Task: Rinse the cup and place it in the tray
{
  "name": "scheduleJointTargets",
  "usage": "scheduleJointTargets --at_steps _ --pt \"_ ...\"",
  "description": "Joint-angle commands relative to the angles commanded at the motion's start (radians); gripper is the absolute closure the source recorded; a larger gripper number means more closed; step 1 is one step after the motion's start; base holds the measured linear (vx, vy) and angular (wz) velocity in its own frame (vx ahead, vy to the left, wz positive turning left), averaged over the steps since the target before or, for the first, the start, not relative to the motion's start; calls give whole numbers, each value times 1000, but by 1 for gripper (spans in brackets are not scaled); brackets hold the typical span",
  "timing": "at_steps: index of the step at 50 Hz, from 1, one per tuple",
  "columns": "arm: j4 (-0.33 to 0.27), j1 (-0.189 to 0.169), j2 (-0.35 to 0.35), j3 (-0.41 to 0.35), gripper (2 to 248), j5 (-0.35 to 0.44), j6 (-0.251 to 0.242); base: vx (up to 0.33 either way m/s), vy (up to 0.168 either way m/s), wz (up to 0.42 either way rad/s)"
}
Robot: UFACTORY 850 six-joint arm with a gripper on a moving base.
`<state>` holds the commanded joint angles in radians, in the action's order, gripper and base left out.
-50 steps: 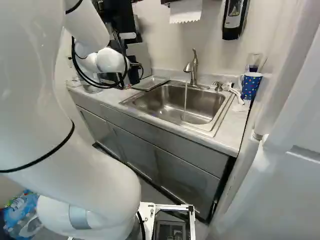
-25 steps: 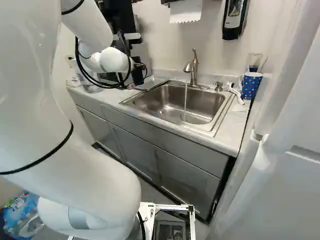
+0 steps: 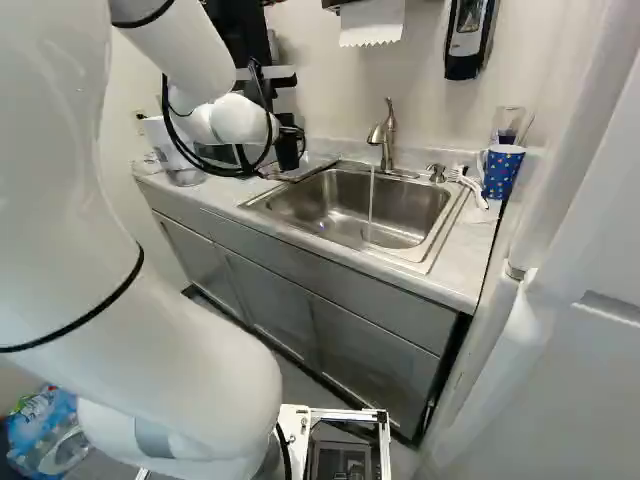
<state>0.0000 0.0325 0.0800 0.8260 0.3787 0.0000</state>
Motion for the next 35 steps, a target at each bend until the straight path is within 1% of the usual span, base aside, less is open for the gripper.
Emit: scheduleJointTargets --at_steps 35 --pt "0 -86 21 -20 124 0 0 0 0 0"
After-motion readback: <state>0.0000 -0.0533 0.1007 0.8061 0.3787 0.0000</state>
